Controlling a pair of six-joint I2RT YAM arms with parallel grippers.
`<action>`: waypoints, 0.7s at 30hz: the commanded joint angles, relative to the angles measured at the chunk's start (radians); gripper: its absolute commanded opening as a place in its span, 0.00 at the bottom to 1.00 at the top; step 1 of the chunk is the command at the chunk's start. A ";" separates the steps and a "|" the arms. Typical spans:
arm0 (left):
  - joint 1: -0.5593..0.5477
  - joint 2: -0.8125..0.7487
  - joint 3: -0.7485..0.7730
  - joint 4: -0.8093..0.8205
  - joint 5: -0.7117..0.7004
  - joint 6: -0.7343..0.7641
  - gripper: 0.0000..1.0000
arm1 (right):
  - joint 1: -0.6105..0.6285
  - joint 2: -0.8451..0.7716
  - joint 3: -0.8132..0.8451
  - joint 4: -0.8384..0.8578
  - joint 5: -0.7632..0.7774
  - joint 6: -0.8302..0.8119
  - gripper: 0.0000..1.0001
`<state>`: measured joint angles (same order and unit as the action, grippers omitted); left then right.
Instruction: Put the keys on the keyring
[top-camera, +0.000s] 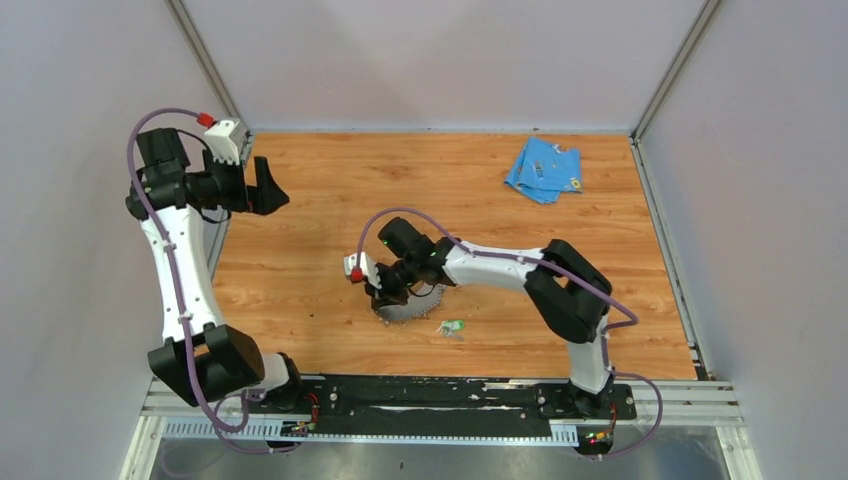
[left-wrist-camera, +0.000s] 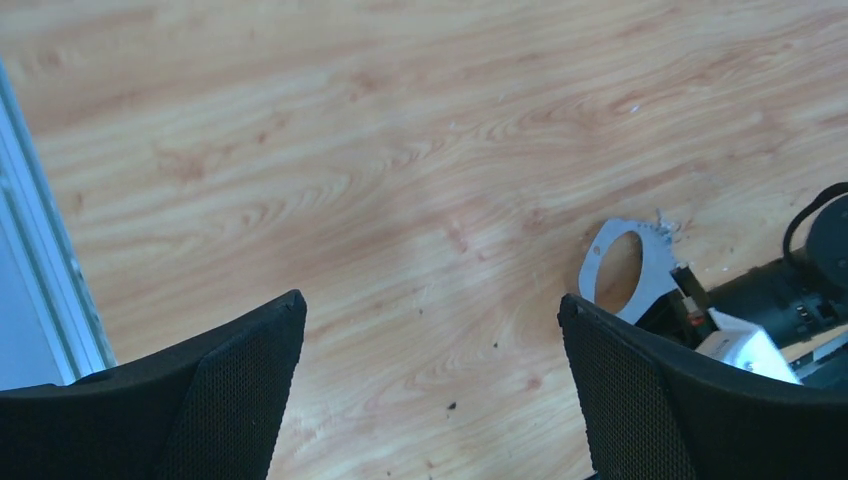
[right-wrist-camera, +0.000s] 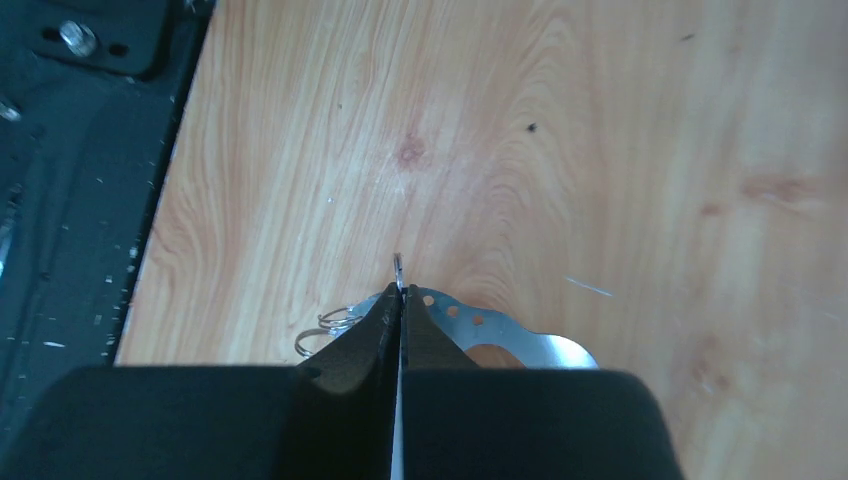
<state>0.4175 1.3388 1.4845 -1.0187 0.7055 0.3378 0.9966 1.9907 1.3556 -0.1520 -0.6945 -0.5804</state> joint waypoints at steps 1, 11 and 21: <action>-0.023 -0.095 0.094 0.012 0.195 0.073 0.95 | -0.016 -0.239 -0.093 0.199 0.045 0.167 0.00; -0.736 -0.405 -0.104 -0.194 -0.124 0.357 1.00 | -0.014 -0.565 -0.270 0.443 0.037 0.329 0.00; -0.853 -0.510 -0.186 -0.229 -0.034 0.500 0.73 | 0.011 -0.759 -0.359 0.547 0.052 0.462 0.00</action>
<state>-0.4240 0.8421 1.3296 -1.2278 0.6189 0.7467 0.9924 1.2919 1.0153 0.3164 -0.6521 -0.1925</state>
